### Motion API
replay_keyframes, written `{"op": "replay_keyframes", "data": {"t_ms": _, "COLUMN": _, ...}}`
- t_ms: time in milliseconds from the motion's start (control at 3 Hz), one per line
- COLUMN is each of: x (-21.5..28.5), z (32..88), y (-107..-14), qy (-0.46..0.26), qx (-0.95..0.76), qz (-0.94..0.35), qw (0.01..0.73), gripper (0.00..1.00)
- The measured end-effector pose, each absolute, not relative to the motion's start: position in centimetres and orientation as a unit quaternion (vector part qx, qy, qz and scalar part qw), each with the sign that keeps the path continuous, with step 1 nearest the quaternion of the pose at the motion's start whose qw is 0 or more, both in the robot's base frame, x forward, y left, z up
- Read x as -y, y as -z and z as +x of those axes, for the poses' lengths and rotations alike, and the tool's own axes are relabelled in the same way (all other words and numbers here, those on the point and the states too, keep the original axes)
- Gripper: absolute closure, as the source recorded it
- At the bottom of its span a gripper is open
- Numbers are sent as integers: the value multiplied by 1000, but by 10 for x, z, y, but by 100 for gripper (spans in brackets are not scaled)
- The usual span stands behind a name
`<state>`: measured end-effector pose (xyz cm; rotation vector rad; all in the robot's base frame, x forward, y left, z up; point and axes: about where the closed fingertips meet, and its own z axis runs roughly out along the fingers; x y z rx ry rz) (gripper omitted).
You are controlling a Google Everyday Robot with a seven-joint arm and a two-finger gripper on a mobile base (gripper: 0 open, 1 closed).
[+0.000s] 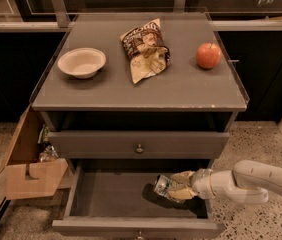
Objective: Place 7up can into middle drawer
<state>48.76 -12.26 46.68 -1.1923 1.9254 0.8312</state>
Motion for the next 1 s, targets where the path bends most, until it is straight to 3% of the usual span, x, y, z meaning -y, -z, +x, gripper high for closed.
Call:
{"op": "replay_keyframes", "data": {"t_ms": 333, "x": 125, "z": 489, "y": -445, "qy": -325, "qx": -760, "qz": -446, "qw": 343, "gripper": 100}}
{"op": "replay_keyframes", "data": {"t_ms": 1000, "x": 127, "z": 490, "y": -425, "qy": -335, "qx": -771, "qz": -436, "qw": 320, "gripper": 57}}
